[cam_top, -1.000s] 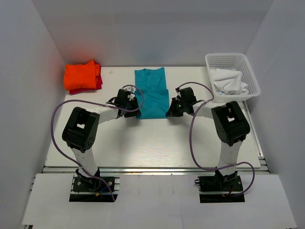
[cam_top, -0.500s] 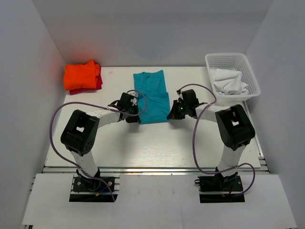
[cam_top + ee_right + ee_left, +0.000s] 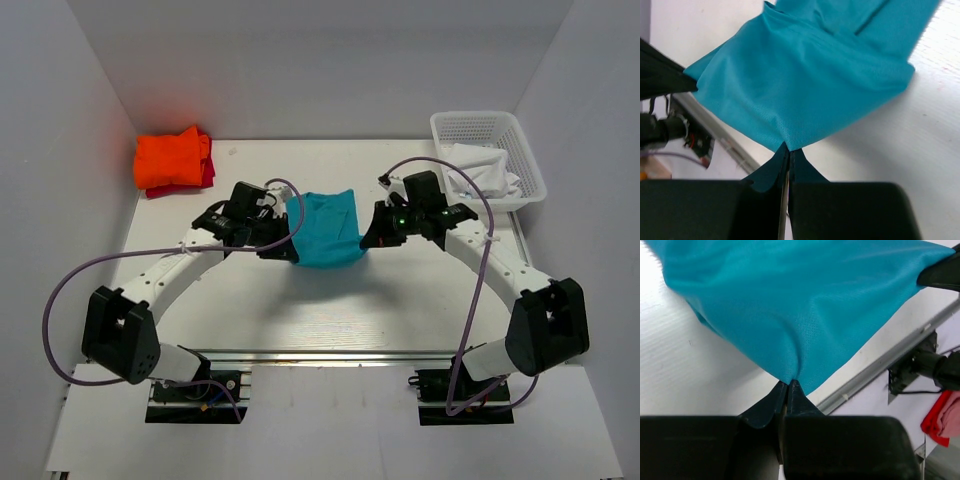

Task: Fold and stack the t-shirts
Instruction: Grab one side of the 2/3 rectangular tshirt with both arms, then fold the long partially folded tshirt into a neat square

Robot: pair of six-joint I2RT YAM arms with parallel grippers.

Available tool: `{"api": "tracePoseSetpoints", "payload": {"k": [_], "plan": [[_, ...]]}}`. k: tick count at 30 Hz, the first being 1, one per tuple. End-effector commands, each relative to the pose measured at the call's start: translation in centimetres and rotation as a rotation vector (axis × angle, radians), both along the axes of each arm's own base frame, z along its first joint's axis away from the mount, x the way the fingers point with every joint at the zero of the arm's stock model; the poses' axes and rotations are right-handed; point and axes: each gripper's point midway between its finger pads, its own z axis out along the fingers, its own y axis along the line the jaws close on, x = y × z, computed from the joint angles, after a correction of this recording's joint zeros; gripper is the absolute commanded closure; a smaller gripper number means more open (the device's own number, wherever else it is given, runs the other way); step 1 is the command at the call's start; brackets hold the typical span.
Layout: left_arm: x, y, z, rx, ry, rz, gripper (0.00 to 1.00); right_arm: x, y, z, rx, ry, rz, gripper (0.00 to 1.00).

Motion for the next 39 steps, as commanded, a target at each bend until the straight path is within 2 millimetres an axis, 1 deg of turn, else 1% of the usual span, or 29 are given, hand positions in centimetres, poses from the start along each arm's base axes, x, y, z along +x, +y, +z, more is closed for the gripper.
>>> {"api": "tracePoseSetpoints", "payload": {"k": [1,2,3,5,6,8,9,10,13,14,16,17,18,20,21,22,23,24,25,27,29,30,31,32,34,35,37,38,39], "plan": [[-1.6,-0.2,3.1,-0.045,-0.022,-0.068,0.87,-2.2,0.5,2.5,0.05,0.016,0.125,1.0],[-1.4,-0.5,4.0,-0.068,-0.044,-0.078,0.87,-2.5,0.9,3.1,0.083,0.013,0.157,1.0],[-1.3,-0.7,4.5,-0.083,-0.058,-0.071,0.87,-2.4,1.2,3.0,0.089,0.026,0.163,1.0],[-0.5,-0.8,5.6,-0.113,-0.098,-0.051,0.87,-1.5,1.8,4.2,0.121,0.001,0.168,1.0],[-0.1,-0.6,6.2,-0.124,-0.108,-0.019,0.87,-1.0,1.9,3.9,0.12,0.017,0.157,1.0],[0.8,-0.1,5.8,-0.101,-0.118,0.046,0.87,0.1,2.3,4.6,0.135,-0.003,0.148,1.0],[1.7,0.4,6.0,-0.08,-0.135,0.104,0.87,0.7,2.1,4.4,0.141,0.019,0.117,1.0],[2.0,0.5,5.6,-0.068,-0.123,0.124,0.87,1.2,2.4,4.4,0.152,0.011,0.119,1.0],[4.2,1.0,6.1,-0.051,-0.142,0.211,0.92,2.3,2.2,4.1,0.171,0.042,0.087,1.0],[4.7,1.0,6.1,-0.042,-0.146,0.221,0.94,2.6,2.3,3.7,0.18,0.071,0.089,1.0],[6.5,1.5,5.9,-0.007,-0.142,0.307,0.97,3.3,2.2,3.8,0.213,0.079,0.083,1.0],[7.1,2.1,5.7,0.015,-0.131,0.344,0.98,4.0,2.1,3.4,0.222,0.087,0.072,1.0],[8.6,2.8,5.9,0.042,-0.154,0.389,0.98,4.4,2.1,3.5,0.227,0.084,0.067,1.0],[9.8,3.3,5.9,0.063,-0.16,0.431,0.98,5.9,1.3,3.4,0.222,0.078,0.023,1.0],[10.7,3.3,6.8,0.052,-0.176,0.441,0.98,6.7,1.3,3.8,0.231,0.044,0.021,1.0],[11.3,3.3,6.1,0.074,-0.172,0.438,0.98,7.5,0.8,3.4,0.232,0.052,-0.001,1.0],[12.0,3.0,6.3,0.068,-0.18,0.439,0.98,7.7,0.8,3.4,0.239,0.055,0.002,1.0],[13.1,3.1,7.1,0.056,-0.198,0.453,0.98,8.2,0.8,3.8,0.248,0.05,0.008,1.0],[13.4,2.8,7.1,0.058,-0.2,0.436,0.98,8.7,0.6,3.3,0.253,0.06,0.001,1.0],[15.2,2.4,7.2,0.05,-0.219,0.423,0.98,9.3,0.4,3.3,0.27,0.066,0.0,1.0],[16.2,1.9,7.1,0.051,-0.234,0.402,0.98,10.5,0.3,2.3,0.273,0.09,-0.009,1.0],[17.5,1.8,6.9,0.053,-0.232,0.411,0.98,10.8,0.1,2.1,0.275,0.098,-0.013,1.0],[18.1,1.6,6.7,0.06,-0.236,0.404,0.98,11.7,0.1,2.3,0.281,0.088,-0.015,1.0],[19.2,1.7,7.5,0.052,-0.25,0.414,0.98,12.3,-0.4,1.5,0.285,0.111,-0.033,1.0],[20.3,1.0,6.9,0.053,-0.248,0.393,0.98,13.2,-0.6,0.8,0.286,0.12,-0.039,1.0],[21.1,1.0,5.2,0.062,-0.216,0.392,0.98,14.3,-0.8,1.4,0.289,0.09,-0.047,1.0],[23.0,0.7,5.6,0.046,-0.242,0.389,0.98,16.2,-1.2,-0.3,0.281,0.098,-0.066,1.0],[24.6,0.7,4.9,0.045,-0.245,0.399,0.98,17.3,-1.6,0.3,0.288,0.075,-0.072,1.0],[25.7,0.3,4.7,0.036,-0.26,0.4,0.98,18.5,-1.8,-1.0,0.297,0.096,-0.076,1.0]]}}
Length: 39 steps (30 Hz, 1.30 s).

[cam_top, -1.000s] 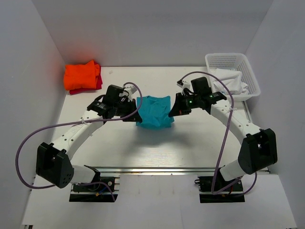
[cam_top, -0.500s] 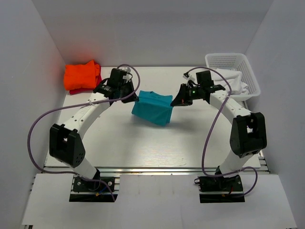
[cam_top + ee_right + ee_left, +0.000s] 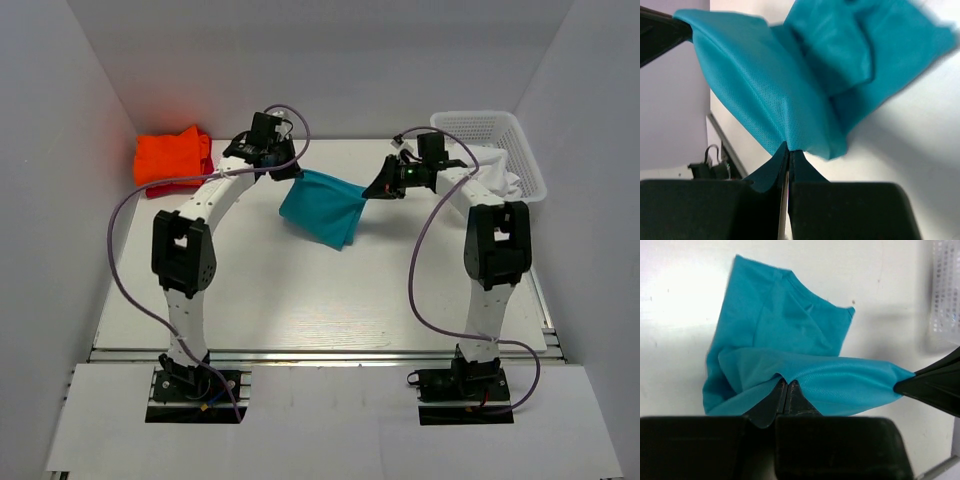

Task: Fold and stack the t-shirts
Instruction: Fold the long partially folded tshirt into a neat square, then smooth out wrinkles on the folded tshirt

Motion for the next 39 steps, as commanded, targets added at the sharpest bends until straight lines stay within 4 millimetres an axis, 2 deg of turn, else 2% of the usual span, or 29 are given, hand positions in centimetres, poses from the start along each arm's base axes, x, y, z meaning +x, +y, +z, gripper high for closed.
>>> {"api": "tracePoseSetpoints", "payload": {"k": [1,2,3,4,5,6,7,8,9,10,11,14,15,16,17,18,19,20,22,26,29,30,32,34,35,36,37,38,39], "plan": [[4.4,0.9,1.3,-0.002,-0.1,0.022,0.95,4.1,-1.3,0.6,0.036,-0.052,-0.031,1.0],[5.7,-0.1,2.8,-0.039,-0.145,-0.003,0.94,5.4,-1.4,1.0,0.04,-0.09,-0.039,1.0],[7.3,-0.1,0.3,-0.031,-0.132,-0.012,0.94,7.0,-2.2,1.5,0.029,-0.116,-0.075,1.0],[8.5,-1.1,0.3,-0.065,-0.164,-0.041,0.93,7.9,-2.4,-1.3,0.02,-0.067,-0.088,1.0],[10.0,-1.9,1.8,-0.087,-0.228,-0.061,0.91,9.9,-2.7,0.4,0.014,-0.13,-0.107,1.0],[11.4,-1.6,1.3,-0.096,-0.238,-0.045,0.89,10.7,-3.0,0.2,0.014,-0.12,-0.127,1.0],[12.3,-2.4,-2.2,-0.1,-0.196,-0.066,0.89,11.4,-3.2,-2.8,0.004,-0.077,-0.13,0.81],[13.7,-2.3,-0.4,-0.119,-0.25,-0.065,0.79,13.5,-3.4,-0.8,-0.005,-0.154,-0.146,0.62],[14.4,-1.9,-0.8,-0.135,-0.243,-0.042,0.72,14.4,-3.6,-2.2,-0.022,-0.156,-0.15,0.29],[15.0,-2.0,-1.1,-0.141,-0.266,-0.043,0.24,15.2,-3.8,-3.8,-0.041,-0.147,-0.164,0.1],[15.1,-2.1,-0.6,-0.156,-0.283,-0.037,0.01,16.4,-3.9,-3.2,-0.04,-0.167,-0.179,0.1],[15.0,-1.0,-0.1,-0.162,-0.311,-0.01,0.0,17.9,-3.8,2.5,-0.015,-0.318,-0.168,0.1],[14.9,-0.6,1.8,-0.16,-0.34,0.007,0.0,17.3,-3.6,1.4,-0.031,-0.3,-0.166,0.1],[14.8,-0.3,2.3,-0.145,-0.354,0.01,0.0,17.0,-3.6,1.7,-0.052,-0.323,-0.168,0.1],[14.6,-0.1,2.7,-0.132,-0.357,0.015,0.0,16.7,-3.5,6.0,-0.048,-0.423,-0.177,0.1],[14.4,0.0,3.4,-0.136,-0.37,0.015,0.0,15.4,-3.3,3.5,-0.064,-0.365,-0.167,0.1],[13.6,0.0,4.1,-0.143,-0.374,0.004,0.0,14.7,-3.1,5.0,-0.066,-0.394,-0.16,0.1],[13.2,0.0,4.4,-0.141,-0.382,-0.013,0.0,14.2,-2.9,5.1,-0.069,-0.393,-0.152,0.1],[11.9,-1.4,4.4,-0.14,-0.373,-0.05,0.0,12.3,-2.0,4.8,-0.069,-0.37,-0.113,0.1],[9.8,-3.4,3.9,-0.191,-0.34,-0.171,0.0,10.7,0.5,3.5,-0.059,-0.327,-0.071,0.1],[9.2,-3.4,2.0,-0.187,-0.297,-0.178,0.0,10.6,1.9,2.7,-0.022,-0.292,-0.063,0.1],[8.3,-3.5,0.5,-0.193,-0.265,-0.196,0.0,10.7,2.3,1.6,-0.021,-0.282,-0.058,0.1],[7.5,-4.2,-0.1,-0.228,-0.271,-0.248,0.0,11.3,2.5,0.3,-0.007,-0.247,-0.081,0.1],[6.4,-4.5,-3.2,-0.24,-0.212,-0.278,0.0,11.7,2.9,-1.5,0.016,-0.219,-0.065,0.1],[5.9,-4.6,-3.6,-0.248,-0.197,-0.292,0.0,11.8,3.1,-1.9,0.014,-0.209,-0.062,0.1],[5.3,-4.6,-5.6,-0.247,-0.153,-0.296,0.0,11.7,3.6,-2.2,0.007,-0.214,-0.047,0.1],[4.6,-4.6,-6.4,-0.254,-0.128,-0.309,0.0,11.7,3.8,-4.4,-0.005,-0.177,-0.047,0.1],[4.0,-4.9,-7.0,-0.27,-0.117,-0.331,0.0,11.4,4.1,-5.0,-0.004,-0.163,-0.037,0.1],[3.0,-4.6,-9.0,-0.269,-0.069,-0.321,0.0,11.1,4.2,-6.8,-0.002,-0.12,-0.036,0.1]]}}
